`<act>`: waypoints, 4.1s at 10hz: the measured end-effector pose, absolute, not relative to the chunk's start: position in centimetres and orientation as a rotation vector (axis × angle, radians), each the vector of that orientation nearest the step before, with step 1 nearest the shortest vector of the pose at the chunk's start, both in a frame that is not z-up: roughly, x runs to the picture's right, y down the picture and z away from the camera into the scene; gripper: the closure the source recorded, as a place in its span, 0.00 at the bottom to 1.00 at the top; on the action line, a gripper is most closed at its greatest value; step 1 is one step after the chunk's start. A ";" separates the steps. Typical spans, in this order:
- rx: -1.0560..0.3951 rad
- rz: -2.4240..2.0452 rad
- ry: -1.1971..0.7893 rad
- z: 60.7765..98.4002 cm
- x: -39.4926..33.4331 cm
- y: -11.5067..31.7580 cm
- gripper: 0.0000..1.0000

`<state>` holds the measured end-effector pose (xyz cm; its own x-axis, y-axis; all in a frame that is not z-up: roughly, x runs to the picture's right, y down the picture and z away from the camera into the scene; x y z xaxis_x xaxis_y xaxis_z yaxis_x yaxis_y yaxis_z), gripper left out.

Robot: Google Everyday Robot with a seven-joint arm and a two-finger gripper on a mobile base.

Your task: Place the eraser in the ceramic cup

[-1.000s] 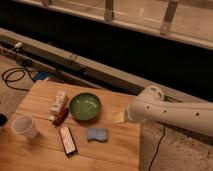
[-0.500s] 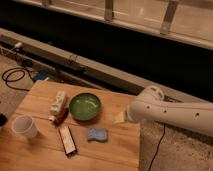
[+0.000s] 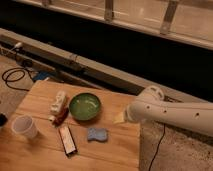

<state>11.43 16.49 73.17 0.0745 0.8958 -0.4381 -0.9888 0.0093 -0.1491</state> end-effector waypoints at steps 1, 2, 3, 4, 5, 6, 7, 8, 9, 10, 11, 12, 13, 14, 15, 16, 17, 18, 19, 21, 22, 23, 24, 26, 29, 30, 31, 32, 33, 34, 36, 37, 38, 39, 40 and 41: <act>-0.471 1.494 0.245 73.2 11.4 16.5 0.20; -0.470 1.494 0.245 73.2 11.4 16.5 0.20; -0.471 1.494 0.245 73.2 11.4 16.5 0.20; -0.471 1.494 0.245 73.2 11.4 16.5 0.20; -0.470 1.494 0.245 73.2 11.4 16.5 0.20; -0.470 1.494 0.245 73.2 11.4 16.5 0.20; -0.470 1.494 0.245 73.2 11.4 16.5 0.20; -0.470 1.495 0.244 73.2 11.4 16.5 0.20; -0.470 1.493 0.240 73.2 11.5 16.4 0.20; -0.470 1.481 0.231 73.2 11.4 16.0 0.20; -0.474 1.464 0.224 73.3 10.7 15.6 0.20; -0.480 1.435 0.213 73.5 9.1 14.8 0.20; -0.484 1.403 0.202 73.9 7.3 14.1 0.20; -0.488 1.378 0.193 74.2 5.5 13.5 0.20; -0.497 1.344 0.182 74.6 3.1 12.8 0.20; -0.510 1.299 0.169 75.1 0.1 12.3 0.20; -0.526 1.273 0.162 75.3 -2.0 12.1 0.20; -0.548 1.234 0.152 75.5 -4.8 12.1 0.20; -0.554 1.220 0.148 75.5 -5.6 12.1 0.20; -0.548 1.220 0.152 75.6 -5.1 12.0 0.20; -0.552 1.218 0.149 75.5 -5.4 12.1 0.20; -0.551 1.218 0.150 75.6 -5.4 12.1 0.20; -0.554 1.218 0.148 75.6 -5.3 12.0 0.20; -0.574 1.176 0.124 75.3 -5.8 12.0 0.20; -0.592 1.083 0.079 73.1 -9.1 14.3 0.20; -0.592 1.058 0.071 71.9 -10.2 15.8 0.20; -0.598 1.035 0.059 70.7 -11.4 17.2 0.20; -0.605 1.019 0.045 70.0 -12.2 18.3 0.20; -0.624 1.004 0.025 69.6 -13.0 19.3 0.20; -0.643 0.996 0.007 69.5 -13.9 19.9 0.20; -0.680 0.969 -0.032 69.8 -17.4 20.8 0.20; -0.691 0.964 -0.042 70.0 -18.7 20.9 0.20; -0.691 0.963 -0.044 70.1 -18.9 20.9 0.20; -0.689 0.968 -0.042 70.1 -18.7 20.8 0.20; -0.689 0.965 -0.043 70.1 -18.8 20.9 0.20; -0.691 0.965 -0.043 70.1 -18.9 20.9 0.20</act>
<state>-18.88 20.91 70.08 0.5859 0.7666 -0.2626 -0.7404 0.3747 -0.5580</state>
